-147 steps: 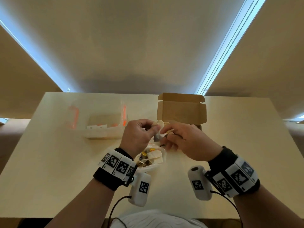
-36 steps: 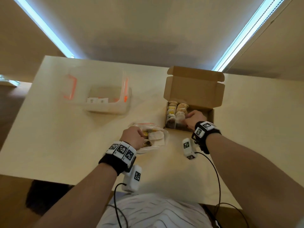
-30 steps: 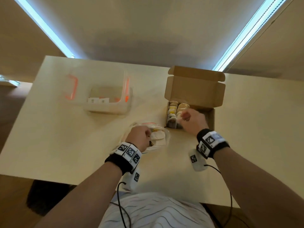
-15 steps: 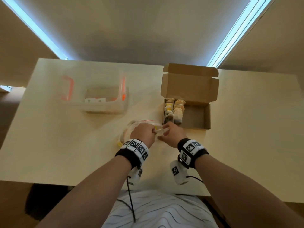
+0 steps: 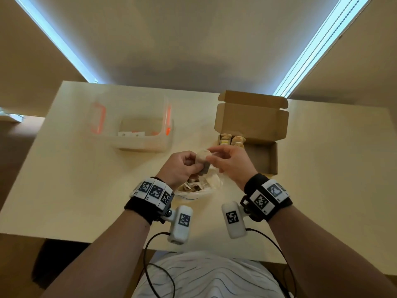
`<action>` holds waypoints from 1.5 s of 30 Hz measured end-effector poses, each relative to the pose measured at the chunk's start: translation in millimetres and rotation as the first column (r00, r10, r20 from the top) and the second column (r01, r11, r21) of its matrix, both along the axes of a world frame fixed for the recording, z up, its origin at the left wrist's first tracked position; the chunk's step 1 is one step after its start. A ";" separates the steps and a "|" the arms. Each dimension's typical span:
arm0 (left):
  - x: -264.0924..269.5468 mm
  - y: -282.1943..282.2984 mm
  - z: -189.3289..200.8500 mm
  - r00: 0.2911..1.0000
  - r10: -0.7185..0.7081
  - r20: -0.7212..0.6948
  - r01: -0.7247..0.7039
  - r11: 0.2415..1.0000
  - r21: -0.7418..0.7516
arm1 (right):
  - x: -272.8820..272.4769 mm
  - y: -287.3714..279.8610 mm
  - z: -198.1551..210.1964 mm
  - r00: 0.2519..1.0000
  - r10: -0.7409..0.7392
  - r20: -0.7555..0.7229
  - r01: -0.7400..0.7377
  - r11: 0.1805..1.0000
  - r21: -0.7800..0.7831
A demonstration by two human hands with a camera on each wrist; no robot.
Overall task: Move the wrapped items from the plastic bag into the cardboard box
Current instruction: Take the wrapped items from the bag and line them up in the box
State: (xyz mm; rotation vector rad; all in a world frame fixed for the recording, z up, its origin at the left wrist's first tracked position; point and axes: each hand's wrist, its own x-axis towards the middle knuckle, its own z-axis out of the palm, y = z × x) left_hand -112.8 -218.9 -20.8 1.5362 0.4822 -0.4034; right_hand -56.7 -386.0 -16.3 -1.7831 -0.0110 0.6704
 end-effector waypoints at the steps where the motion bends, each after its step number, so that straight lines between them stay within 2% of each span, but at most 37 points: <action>1: -0.1 -0.9 -0.7 1.000 -0.001 0.013 0.000 1.000 0.013 | 1.3 -2.2 0.1 1.000 0.001 -0.011 -0.001 1.000 0.004; 3: 0.1 -2.3 -1.6 0.999 -0.006 0.049 0.005 0.999 0.036 | 2.9 -6.9 2.4 1.000 0.021 0.018 -0.021 1.000 0.005; 5: 0.5 -3.7 -0.6 0.995 -0.004 0.104 -0.003 0.998 0.067 | 3.7 -10.4 7.2 0.991 0.054 0.123 -0.051 0.998 -0.027; 9: 3.0 -7.4 10.5 0.965 -0.014 0.260 -0.037 0.981 0.191 | 2.9 -14.1 17.3 0.932 0.083 0.352 -0.036 0.990 -0.139; 12: 8.4 -12.6 22.4 0.942 -0.033 0.334 -0.040 0.977 0.210 | 6.2 -15.7 18.9 0.899 0.081 0.430 -0.021 0.990 -0.141; 14: 13.4 -14.7 29.2 0.931 -0.007 0.365 -0.080 0.972 0.221 | 10.0 -18.1 19.2 0.917 0.117 0.381 -0.101 0.993 -0.062; 16: 18.1 -15.7 37.8 0.925 0.049 0.378 -0.128 0.974 0.187 | 11.4 -17.9 22.5 0.950 0.203 0.239 -0.218 0.975 0.041; 19: 24.3 -15.3 53.3 0.912 0.138 0.386 -0.183 0.980 0.083 | 7.4 -10.9 20.9 0.936 0.321 0.148 -0.331 0.942 0.049; 21: 28.7 -12.9 61.3 0.898 0.243 0.368 -0.252 0.967 -0.023 | 2.9 -6.6 19.2 0.935 0.312 0.170 -0.317 0.948 0.001; 23: 33.1 -9.6 65.0 0.879 0.351 0.323 -0.328 0.936 -0.128 | -1.3 -6.8 17.0 0.948 0.255 0.192 -0.261 0.965 0.010; 25: 36.4 -7.7 66.5 0.864 0.403 0.302 -0.368 0.914 -0.170 | -4.9 -8.8 17.6 0.955 0.221 0.199 -0.233 0.972 0.040; 29: 37.7 -8.1 69.3 0.851 0.442 0.282 -0.412 0.897 -0.163 | -13.7 -11.8 21.5 0.965 0.206 0.162 -0.224 0.970 0.099; 35: 36.1 -10.8 63.6 0.842 0.441 0.310 -0.448 0.892 -0.052 | -22.0 -23.6 38.4 0.960 0.146 0.240 -0.157 0.987 0.025; 40: 33.2 -16.7 59.1 0.861 0.424 0.280 -0.434 0.900 -0.029 | -17.4 -31.8 51.1 0.937 0.225 0.266 -0.251 0.966 0.066; 43: 30.4 -21.8 58.8 0.880 0.398 0.261 -0.397 0.916 -0.057 | -11.2 -31.7 58.3 0.932 0.196 0.306 -0.217 0.975 0.038; 45: 28.7 -25.4 57.0 0.906 0.348 0.240 -0.344 0.937 -0.062 | -6.9 -31.2 59.6 0.903 0.155 0.400 -0.158 0.987 -0.027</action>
